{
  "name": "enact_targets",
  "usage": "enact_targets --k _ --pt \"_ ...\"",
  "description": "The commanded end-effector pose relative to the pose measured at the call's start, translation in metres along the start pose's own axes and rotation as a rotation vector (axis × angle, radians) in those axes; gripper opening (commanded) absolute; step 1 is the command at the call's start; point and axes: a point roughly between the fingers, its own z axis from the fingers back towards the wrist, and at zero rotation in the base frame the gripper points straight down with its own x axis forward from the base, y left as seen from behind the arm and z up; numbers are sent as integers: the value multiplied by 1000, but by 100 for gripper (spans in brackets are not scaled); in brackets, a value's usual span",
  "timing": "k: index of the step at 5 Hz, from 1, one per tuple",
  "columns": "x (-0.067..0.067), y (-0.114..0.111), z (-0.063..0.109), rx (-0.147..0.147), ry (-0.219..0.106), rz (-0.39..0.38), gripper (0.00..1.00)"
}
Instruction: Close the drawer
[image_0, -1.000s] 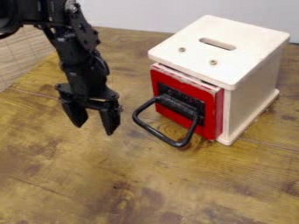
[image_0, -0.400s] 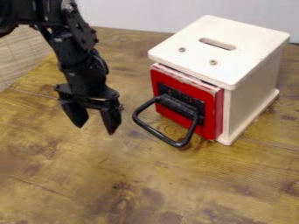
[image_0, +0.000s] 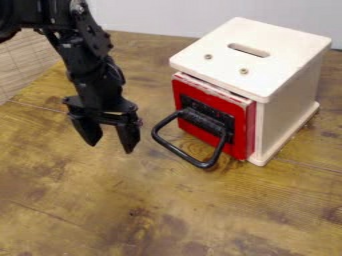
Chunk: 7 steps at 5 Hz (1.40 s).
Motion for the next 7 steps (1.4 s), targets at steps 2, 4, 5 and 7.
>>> enact_targets --k 2,4,5,7 --pt "7 2 38 -8 -119 20 100" --pt "7 3 40 -17 -133 40 100" --pt "7 6 42 -19 -141 50 100" --pt "8 9 42 -22 -150 65 100"
